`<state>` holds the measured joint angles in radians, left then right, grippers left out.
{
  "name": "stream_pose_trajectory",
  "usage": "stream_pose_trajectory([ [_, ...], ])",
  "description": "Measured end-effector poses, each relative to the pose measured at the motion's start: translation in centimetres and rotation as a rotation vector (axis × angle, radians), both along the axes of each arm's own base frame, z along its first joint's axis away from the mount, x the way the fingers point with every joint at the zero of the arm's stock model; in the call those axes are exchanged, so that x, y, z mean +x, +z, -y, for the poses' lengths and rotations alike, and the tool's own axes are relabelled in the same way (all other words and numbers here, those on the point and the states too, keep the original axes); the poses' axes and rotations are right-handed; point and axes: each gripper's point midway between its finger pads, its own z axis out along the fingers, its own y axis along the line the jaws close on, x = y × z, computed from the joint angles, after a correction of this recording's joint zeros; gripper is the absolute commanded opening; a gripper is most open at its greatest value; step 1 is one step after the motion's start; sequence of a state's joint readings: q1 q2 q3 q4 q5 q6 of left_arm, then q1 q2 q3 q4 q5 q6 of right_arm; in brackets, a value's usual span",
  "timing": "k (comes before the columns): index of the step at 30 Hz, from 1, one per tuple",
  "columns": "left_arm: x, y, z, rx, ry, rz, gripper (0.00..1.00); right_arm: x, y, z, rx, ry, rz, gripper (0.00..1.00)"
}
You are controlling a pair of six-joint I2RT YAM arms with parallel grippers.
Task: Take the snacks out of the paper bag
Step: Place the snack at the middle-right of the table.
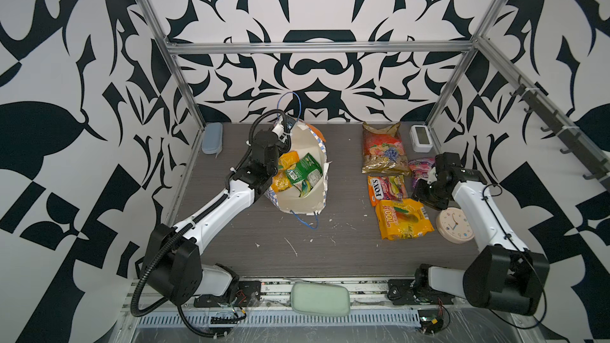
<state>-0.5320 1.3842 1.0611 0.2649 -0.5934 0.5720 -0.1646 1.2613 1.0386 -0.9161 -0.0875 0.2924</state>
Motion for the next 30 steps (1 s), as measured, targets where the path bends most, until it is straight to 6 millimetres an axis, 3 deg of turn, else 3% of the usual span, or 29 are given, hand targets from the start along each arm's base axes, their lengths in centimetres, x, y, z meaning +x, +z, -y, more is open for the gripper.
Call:
stream_pose_trajectory([
  [4, 0.0, 0.0, 0.0, 0.001, -0.002, 0.000, 0.00, 0.9, 1.4, -1.6, -0.027, 0.060, 0.040, 0.47],
  [10, 0.0, 0.0, 0.1, 0.000, -0.006, 0.000, 0.00, 1.0, 0.8, -5.1, -0.016, 0.141, 0.041, 0.44],
  [18, 0.0, 0.1, 0.2, 0.002, -0.011, 0.001, 0.00, -1.6, -3.7, -2.4, -0.084, 0.010, -0.061, 0.45],
  [24, 0.0, 0.1, 0.2, 0.006, -0.013, 0.001, 0.00, -2.1, -5.0, -0.7, -0.077, -0.078, -0.060, 0.44],
  [27, 0.0, 0.1, 0.3, 0.005, -0.016, 0.001, 0.00, -2.0, -6.1, -0.8, -0.061, -0.083, -0.079, 0.44],
  [30, 0.0, 0.1, 0.5, 0.007, -0.027, 0.001, 0.00, -1.7, -5.8, -0.9, -0.051, -0.080, -0.058, 0.44],
])
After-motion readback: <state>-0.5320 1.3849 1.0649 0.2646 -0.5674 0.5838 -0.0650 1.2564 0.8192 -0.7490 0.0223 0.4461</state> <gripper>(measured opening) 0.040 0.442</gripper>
